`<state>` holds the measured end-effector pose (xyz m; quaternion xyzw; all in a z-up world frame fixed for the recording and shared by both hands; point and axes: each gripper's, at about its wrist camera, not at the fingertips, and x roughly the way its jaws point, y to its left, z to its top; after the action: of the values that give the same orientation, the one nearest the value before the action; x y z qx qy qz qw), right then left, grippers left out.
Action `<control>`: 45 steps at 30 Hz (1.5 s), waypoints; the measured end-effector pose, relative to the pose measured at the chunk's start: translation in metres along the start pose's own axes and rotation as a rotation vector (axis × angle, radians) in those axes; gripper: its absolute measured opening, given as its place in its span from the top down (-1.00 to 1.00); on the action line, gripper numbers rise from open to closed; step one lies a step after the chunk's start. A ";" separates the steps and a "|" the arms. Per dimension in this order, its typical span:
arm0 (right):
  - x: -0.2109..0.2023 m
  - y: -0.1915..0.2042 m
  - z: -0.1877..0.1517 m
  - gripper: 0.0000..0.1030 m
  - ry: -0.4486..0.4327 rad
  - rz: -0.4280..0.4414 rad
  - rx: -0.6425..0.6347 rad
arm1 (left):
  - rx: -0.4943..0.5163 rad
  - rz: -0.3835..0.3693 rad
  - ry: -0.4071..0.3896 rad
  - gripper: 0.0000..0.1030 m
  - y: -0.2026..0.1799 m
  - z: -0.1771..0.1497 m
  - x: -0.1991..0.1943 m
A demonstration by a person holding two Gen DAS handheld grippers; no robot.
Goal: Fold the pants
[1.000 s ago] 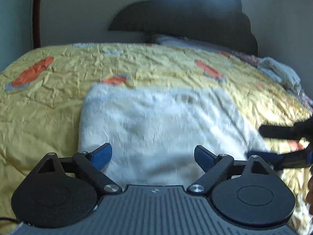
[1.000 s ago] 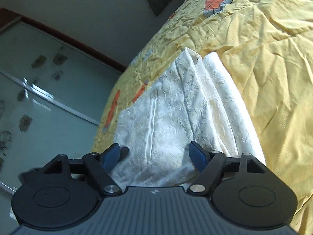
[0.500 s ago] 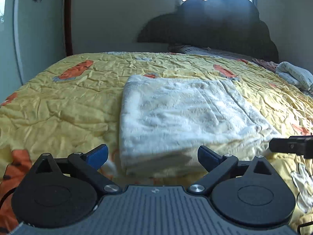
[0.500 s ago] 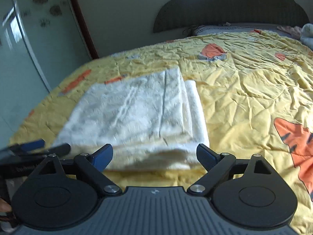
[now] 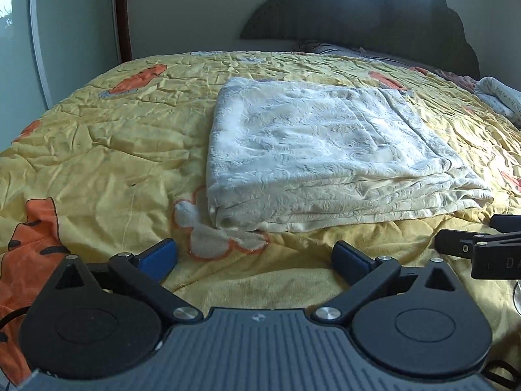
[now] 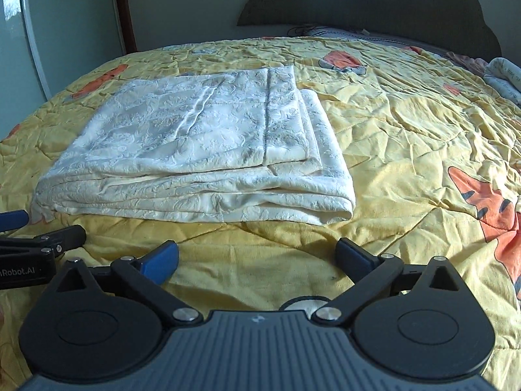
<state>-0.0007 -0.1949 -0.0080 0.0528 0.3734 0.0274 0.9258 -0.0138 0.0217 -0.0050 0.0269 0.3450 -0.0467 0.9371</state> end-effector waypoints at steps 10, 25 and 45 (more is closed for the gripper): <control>-0.014 0.001 -0.017 -1.00 -0.004 -0.005 -0.043 | -0.002 0.013 -0.003 -1.00 -0.003 -0.001 0.000; -0.005 0.007 -0.025 -1.00 -0.125 -0.016 -0.054 | 0.000 0.015 -0.004 -1.00 -0.001 0.000 0.001; -0.005 0.007 -0.025 -1.00 -0.126 -0.017 -0.052 | 0.002 0.015 0.001 -1.00 0.001 0.001 0.002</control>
<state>-0.0220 -0.1865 -0.0219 0.0273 0.3140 0.0261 0.9487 -0.0118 0.0224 -0.0059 0.0303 0.3451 -0.0400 0.9372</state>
